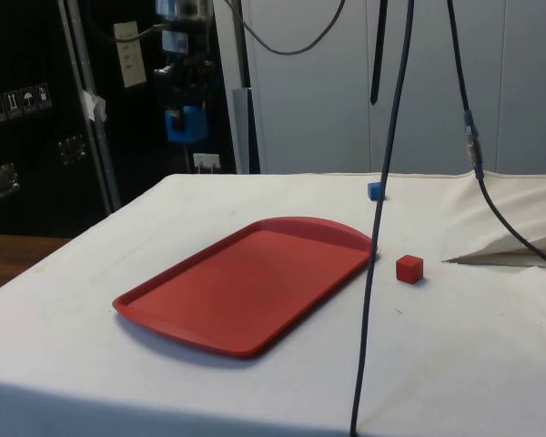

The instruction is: Pick up the largest block and place it onto the tray.

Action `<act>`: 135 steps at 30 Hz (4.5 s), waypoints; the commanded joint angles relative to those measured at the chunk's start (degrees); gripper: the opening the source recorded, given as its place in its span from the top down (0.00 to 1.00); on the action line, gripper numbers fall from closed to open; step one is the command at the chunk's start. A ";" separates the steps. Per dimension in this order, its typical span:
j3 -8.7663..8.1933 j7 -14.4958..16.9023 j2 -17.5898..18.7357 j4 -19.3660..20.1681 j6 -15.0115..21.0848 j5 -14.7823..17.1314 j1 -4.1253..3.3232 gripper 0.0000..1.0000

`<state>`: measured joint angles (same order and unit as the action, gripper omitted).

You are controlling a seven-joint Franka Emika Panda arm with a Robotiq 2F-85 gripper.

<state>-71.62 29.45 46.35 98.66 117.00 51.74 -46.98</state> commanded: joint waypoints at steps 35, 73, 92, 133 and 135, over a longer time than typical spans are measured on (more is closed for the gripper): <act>-0.92 1.43 -0.86 4.07 0.40 -0.46 -2.86 0.99; 5.04 1.32 -1.20 9.40 5.21 -0.11 -4.53 0.99; 7.39 0.86 -1.60 10.71 6.25 -0.86 -5.10 0.99; 15.53 -7.73 -6.42 11.00 9.45 -6.82 -6.76 0.99; 16.56 -8.08 -4.76 7.62 7.45 -6.82 -4.58 0.99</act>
<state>-55.06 21.37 41.60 106.28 124.45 44.92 -51.57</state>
